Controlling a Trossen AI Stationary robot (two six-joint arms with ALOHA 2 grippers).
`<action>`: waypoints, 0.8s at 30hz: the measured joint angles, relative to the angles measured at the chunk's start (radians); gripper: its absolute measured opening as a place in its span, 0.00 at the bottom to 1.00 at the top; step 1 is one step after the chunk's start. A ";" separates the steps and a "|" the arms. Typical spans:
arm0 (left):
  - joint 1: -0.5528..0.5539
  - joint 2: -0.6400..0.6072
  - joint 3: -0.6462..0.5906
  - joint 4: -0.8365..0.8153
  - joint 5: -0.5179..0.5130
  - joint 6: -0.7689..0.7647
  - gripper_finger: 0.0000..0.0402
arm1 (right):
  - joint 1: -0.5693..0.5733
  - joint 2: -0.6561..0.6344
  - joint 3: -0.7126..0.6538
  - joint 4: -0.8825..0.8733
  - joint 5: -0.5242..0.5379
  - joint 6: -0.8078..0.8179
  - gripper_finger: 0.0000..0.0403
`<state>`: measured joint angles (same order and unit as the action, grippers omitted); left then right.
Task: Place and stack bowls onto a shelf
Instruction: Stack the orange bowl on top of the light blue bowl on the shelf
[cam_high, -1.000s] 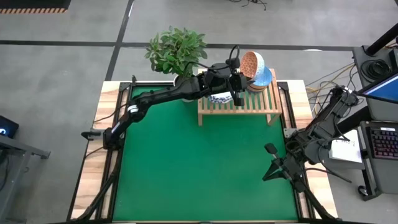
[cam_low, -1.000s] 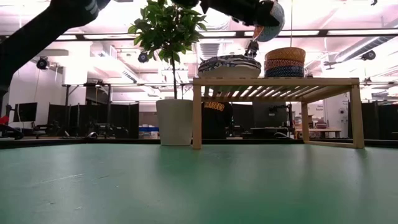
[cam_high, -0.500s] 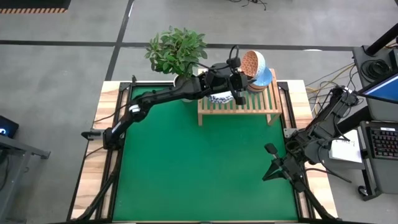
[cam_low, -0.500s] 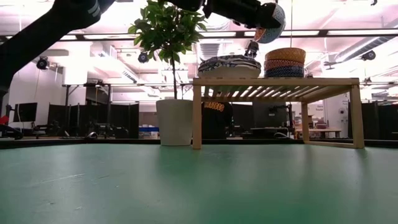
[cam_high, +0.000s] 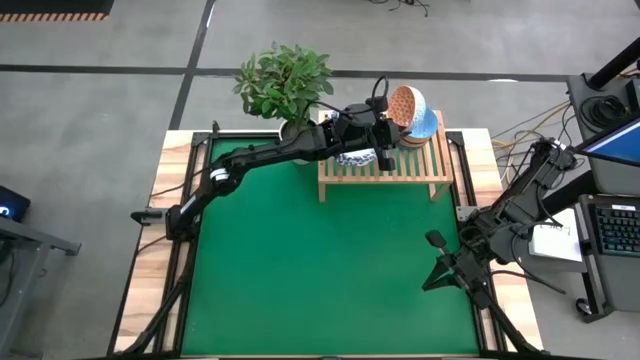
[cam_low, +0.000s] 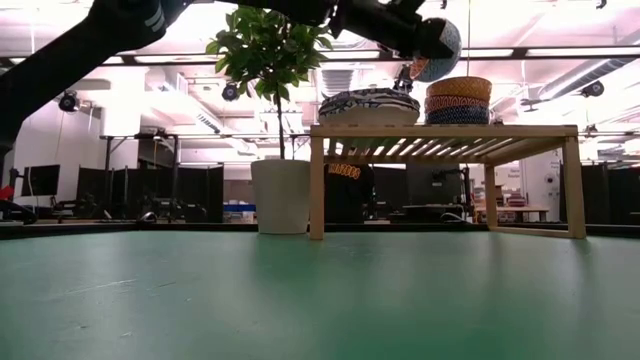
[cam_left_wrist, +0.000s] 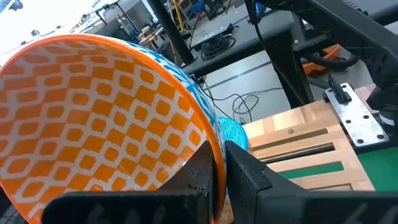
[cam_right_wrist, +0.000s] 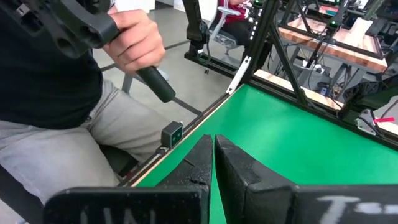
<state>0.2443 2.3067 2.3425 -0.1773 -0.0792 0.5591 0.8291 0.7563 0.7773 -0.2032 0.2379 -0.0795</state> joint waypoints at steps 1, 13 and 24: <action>0.000 0.000 0.000 0.000 0.000 0.000 0.03 | 0.000 0.000 0.000 0.000 0.000 0.000 0.02; 0.002 0.000 0.000 0.000 0.000 0.000 0.03 | 0.000 0.000 0.000 0.000 0.000 -0.003 0.02; 0.008 0.000 0.000 -0.002 0.000 0.000 0.03 | 0.000 0.000 0.000 0.001 0.004 -0.003 0.02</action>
<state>0.2523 2.3070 2.3425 -0.1792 -0.0788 0.5587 0.8291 0.7563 0.7774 -0.2020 0.2422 -0.0830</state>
